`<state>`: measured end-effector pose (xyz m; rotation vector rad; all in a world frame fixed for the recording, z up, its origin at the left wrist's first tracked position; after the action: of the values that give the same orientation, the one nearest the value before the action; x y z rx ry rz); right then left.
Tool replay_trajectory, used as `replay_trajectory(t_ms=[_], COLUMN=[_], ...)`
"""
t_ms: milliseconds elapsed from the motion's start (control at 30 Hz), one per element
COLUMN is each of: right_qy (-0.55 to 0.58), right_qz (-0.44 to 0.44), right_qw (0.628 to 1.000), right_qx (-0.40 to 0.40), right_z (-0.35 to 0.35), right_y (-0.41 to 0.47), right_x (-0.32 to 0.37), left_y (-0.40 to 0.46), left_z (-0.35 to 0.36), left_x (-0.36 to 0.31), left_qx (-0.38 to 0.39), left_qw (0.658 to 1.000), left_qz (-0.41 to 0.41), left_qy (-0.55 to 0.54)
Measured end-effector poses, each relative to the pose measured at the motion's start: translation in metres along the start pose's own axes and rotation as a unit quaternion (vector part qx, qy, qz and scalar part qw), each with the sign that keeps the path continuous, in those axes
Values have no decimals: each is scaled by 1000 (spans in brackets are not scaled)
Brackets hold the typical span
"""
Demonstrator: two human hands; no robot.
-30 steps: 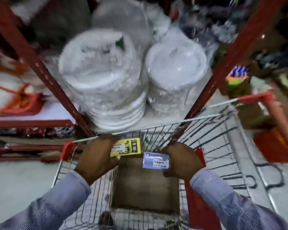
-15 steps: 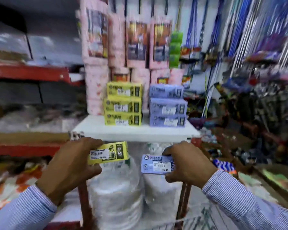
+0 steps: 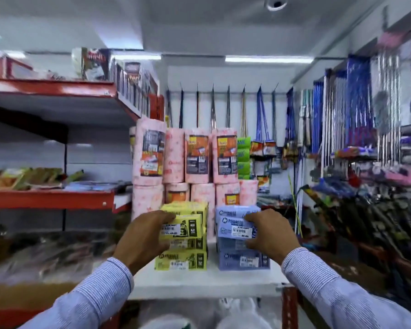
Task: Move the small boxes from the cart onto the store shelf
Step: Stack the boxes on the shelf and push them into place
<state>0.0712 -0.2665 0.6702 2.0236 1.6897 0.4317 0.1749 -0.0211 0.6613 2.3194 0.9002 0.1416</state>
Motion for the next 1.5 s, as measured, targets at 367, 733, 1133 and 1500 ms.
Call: replay_trajectory(t_ms=[367,733,1133,1500], right_qy=[-3,6,12,20], right_qz=[-17,24,-111,-120], right_qw=[999,1000,983,987], right_qx=[-40,13,-144,-108], right_z=[-2,28,70,107], right_y=[39,45,28,59], right_x=[-12,-23,92,134], left_y=[55,64,39,28], left_z=[27,39,64,88], left_x=[18,22,26,54], left_qx=[9,23,-54,-60], left_qw=[1000,1000,990,978], left_qz=[4,14,101,72], left_qy=[16,14,85,184])
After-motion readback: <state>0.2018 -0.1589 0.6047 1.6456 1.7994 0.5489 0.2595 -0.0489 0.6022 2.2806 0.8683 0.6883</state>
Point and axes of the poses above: each hand's wrist, its own y-axis towards the middle knuckle, its own z-axis out of the palm, x = y × z, the point moved 7 cm from there along y, towards the middle knuckle, and after that the axes turned 9 degrees about x, right-handed, at the moved point
